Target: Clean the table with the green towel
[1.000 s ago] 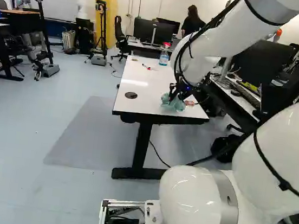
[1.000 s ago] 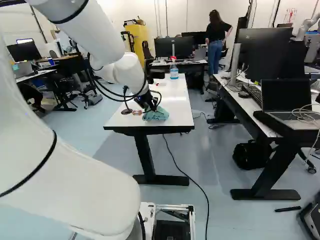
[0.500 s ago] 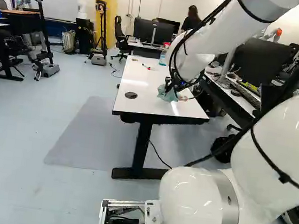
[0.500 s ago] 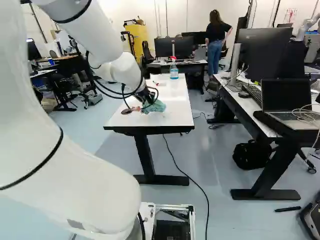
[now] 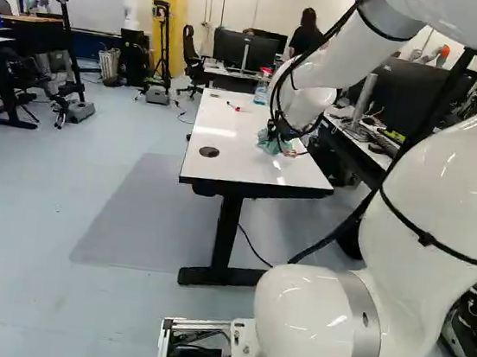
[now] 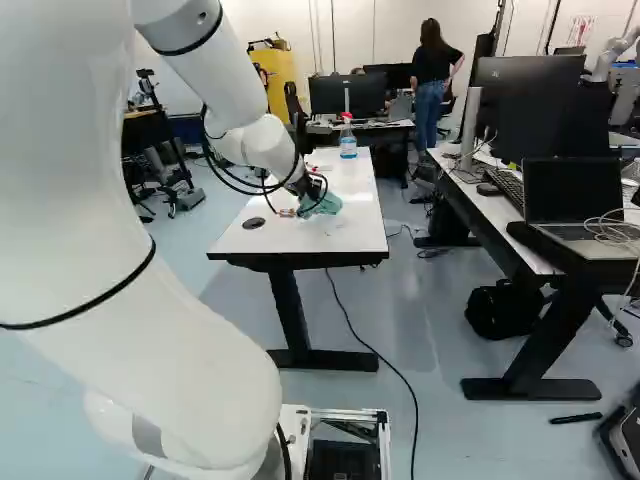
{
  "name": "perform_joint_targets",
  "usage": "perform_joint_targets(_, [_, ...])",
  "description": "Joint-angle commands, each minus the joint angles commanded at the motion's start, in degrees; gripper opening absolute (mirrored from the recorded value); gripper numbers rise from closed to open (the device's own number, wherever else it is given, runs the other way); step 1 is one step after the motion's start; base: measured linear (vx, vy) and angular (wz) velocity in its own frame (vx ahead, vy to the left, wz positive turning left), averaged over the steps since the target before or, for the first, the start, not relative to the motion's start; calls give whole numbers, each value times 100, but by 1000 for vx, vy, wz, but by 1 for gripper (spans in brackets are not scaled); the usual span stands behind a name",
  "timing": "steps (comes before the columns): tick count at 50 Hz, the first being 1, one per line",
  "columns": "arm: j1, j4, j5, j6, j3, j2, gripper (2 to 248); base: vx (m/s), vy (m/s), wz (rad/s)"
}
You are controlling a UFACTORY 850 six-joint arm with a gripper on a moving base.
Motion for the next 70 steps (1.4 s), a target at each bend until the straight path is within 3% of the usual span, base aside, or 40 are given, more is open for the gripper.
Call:
perform_joint_targets(40, [28,0,998,0,461,-119,45,0,0,0])
perform_joint_targets(70, [65,0,1231,0,388,-614,45,0,0,0])
